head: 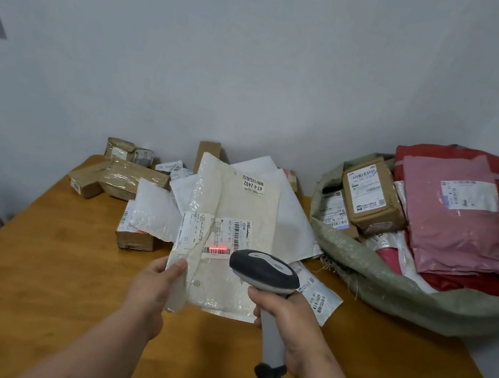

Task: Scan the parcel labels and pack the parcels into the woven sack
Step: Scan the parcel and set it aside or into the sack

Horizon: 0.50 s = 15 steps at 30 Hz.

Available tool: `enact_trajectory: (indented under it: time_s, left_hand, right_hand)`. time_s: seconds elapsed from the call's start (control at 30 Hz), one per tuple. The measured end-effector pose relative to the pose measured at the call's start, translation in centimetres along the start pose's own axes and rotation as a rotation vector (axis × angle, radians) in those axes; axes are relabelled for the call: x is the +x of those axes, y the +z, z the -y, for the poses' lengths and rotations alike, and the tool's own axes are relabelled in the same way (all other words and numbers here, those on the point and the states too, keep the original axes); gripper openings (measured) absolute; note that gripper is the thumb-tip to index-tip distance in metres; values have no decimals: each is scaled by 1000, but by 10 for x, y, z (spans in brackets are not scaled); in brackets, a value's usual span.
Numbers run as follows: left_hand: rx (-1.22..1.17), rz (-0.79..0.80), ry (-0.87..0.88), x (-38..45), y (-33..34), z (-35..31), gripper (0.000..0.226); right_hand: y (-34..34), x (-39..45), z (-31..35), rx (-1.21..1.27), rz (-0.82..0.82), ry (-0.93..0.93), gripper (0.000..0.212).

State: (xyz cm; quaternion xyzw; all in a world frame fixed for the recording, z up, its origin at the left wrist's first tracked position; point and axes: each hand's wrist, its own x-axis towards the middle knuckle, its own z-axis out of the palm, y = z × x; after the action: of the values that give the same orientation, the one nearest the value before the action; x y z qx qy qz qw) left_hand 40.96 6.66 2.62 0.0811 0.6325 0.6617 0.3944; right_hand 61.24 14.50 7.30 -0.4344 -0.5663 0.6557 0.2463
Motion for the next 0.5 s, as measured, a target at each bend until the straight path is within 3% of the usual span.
enact_trajectory:
  time_s: [0.13, 0.33, 0.5]
  left_hand:
    - [-2, -5, 10, -1, 10, 3, 7]
    - [-18, 16, 15, -1, 33, 7, 10]
    - [-117, 66, -25, 0, 56, 4, 19]
  right_hand:
    - [-11, 1, -1, -22, 2, 13, 39]
    - [-36, 6, 0, -23, -31, -2, 17]
    - [-56, 15, -2, 31, -166, -37, 24]
